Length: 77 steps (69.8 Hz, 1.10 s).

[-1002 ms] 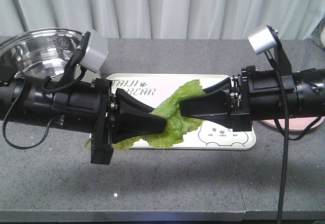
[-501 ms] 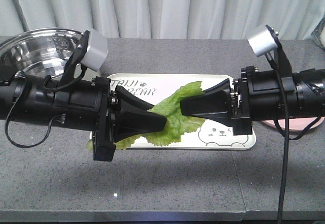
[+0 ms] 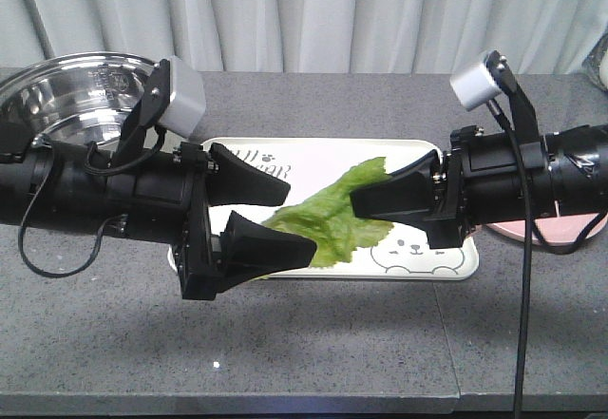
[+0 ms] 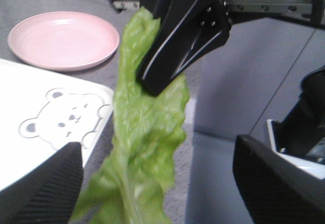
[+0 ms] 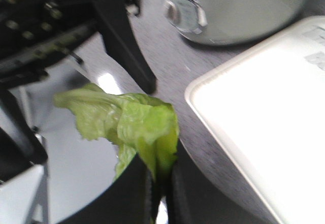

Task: Transfer vegetables to tray and serve
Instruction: 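Carry the leaf with the right gripper onto the pink plate and release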

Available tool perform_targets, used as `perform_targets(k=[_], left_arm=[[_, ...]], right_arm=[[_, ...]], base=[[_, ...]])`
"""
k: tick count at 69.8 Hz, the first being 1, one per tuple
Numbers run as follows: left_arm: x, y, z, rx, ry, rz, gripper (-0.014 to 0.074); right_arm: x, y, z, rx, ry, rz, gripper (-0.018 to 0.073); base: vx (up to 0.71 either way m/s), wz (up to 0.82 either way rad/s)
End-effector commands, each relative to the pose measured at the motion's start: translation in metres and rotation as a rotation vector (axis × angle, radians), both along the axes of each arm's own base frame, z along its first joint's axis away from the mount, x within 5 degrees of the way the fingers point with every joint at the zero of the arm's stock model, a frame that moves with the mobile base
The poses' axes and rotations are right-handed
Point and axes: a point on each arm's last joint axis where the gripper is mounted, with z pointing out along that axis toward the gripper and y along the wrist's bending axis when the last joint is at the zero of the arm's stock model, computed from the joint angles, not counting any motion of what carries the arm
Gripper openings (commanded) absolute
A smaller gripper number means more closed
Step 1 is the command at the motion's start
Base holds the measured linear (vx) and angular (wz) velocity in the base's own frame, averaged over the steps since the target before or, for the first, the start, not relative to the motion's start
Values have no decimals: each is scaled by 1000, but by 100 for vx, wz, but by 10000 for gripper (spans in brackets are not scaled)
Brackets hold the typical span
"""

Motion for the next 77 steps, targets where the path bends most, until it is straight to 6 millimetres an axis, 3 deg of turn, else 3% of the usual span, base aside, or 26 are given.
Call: perform_targets(k=[1,14,30,47,66,77], left_arm=[[2,2,15,-32,-29,84,589],[15,11,8,68,-46,247,589],[17,13,4,121,-60,268,589],[16,13,4,121,-55,259,589],[16,13,4,121,-54,257,589],[16,13,4,121,-54,257,589]], right_arm=[[2,-5,23,-44,-46,-49,-6],[16,-26,24,-299,-35,-267,-6],[42,-55,19,-459,-72,-622,-5],[80,-111,11,-467,92,-818,-3],[103,-174,-10,-411,179,-967,-3],[113,-187,-30,-428,207,-970,-1]], base=[[0,0],[0,0],[0,0],[0,0],[0,0],[0,0]])
